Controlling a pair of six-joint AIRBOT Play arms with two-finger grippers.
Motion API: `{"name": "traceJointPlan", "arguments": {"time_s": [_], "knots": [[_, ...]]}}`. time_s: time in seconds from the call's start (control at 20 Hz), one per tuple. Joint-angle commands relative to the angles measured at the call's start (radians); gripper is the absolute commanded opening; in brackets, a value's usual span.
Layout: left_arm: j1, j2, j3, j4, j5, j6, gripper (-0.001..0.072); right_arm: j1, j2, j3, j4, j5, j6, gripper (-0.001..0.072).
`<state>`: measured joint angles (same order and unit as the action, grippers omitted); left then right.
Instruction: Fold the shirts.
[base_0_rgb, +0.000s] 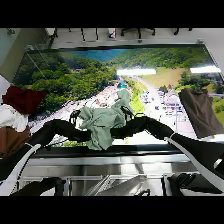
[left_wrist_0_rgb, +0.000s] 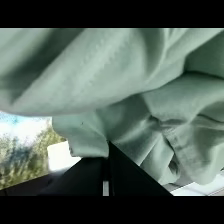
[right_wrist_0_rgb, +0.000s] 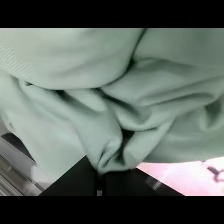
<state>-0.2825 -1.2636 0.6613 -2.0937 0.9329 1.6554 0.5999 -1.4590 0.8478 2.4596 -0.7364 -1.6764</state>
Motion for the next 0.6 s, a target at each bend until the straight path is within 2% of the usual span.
{"name": "traceJointPlan", "arguments": {"time_s": [0.0, 0.2, 0.35, 0.55], "knots": [[0.034, 0.058, 0.013, 0.014, -0.018, 0.001, 0.0017, -0.047, 0.037, 0.054, -0.003, -0.058, -0.050, 0.0018], [0.241, 0.299, 0.219, 0.106, 0.023, -0.048, 0.0017, -0.301, 0.269, 0.282, -0.005, -0.250, -0.075, 0.0018], [0.421, 0.453, 0.461, 0.100, 0.047, -0.050, 0.0017, -0.520, 0.431, 0.543, -0.005, -0.365, -0.074, 0.0018], [0.468, 0.565, 0.762, 0.101, 0.024, -0.050, 0.0017, -0.634, 0.521, 0.857, -0.002, -0.461, -0.073, 0.0019]]}}
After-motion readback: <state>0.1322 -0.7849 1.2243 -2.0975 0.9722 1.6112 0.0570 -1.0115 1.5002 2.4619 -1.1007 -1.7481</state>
